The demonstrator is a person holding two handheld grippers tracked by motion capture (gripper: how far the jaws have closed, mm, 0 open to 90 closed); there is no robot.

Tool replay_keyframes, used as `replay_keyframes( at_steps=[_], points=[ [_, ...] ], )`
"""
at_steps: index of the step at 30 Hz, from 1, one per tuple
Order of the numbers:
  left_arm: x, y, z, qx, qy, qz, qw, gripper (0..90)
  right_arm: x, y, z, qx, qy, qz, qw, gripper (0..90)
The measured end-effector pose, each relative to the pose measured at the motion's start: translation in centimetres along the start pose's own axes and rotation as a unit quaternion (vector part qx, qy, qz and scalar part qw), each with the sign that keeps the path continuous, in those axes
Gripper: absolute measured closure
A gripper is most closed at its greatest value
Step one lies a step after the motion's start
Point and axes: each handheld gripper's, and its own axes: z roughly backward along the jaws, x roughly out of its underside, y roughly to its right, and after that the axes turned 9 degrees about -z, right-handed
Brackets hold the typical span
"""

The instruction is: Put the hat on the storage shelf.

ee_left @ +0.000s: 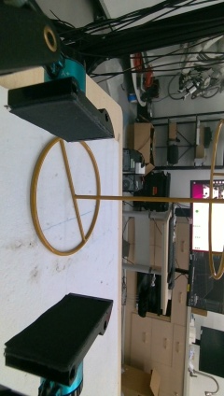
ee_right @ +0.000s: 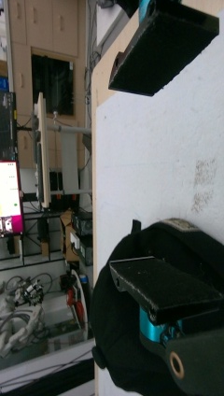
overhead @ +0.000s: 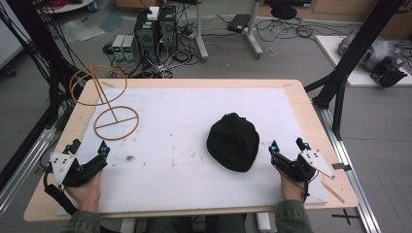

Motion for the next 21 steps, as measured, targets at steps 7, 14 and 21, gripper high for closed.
replay_keyframes(
  at_steps=[7, 14, 21],
  points=[
    [0.0, -0.1, 0.0, 0.0, -0.001, 0.001, 1.0, 15.8, -0.1, -0.8, -0.1, -0.027, -0.005, 0.004, 0.9996, 11.0],
    [0.0, -0.1, 0.0, 0.0, -0.002, 0.004, 1.0, 15.8, 0.0, -1.8, -0.2, -0.051, -0.013, 0.008, 0.9986, 11.0],
    [0.1, -0.1, -0.1, 0.001, -0.005, 0.001, 1.0, 15.9, 0.2, -3.0, -0.5, -0.072, -0.022, 0.02, 0.997, 10.9]
  ],
)
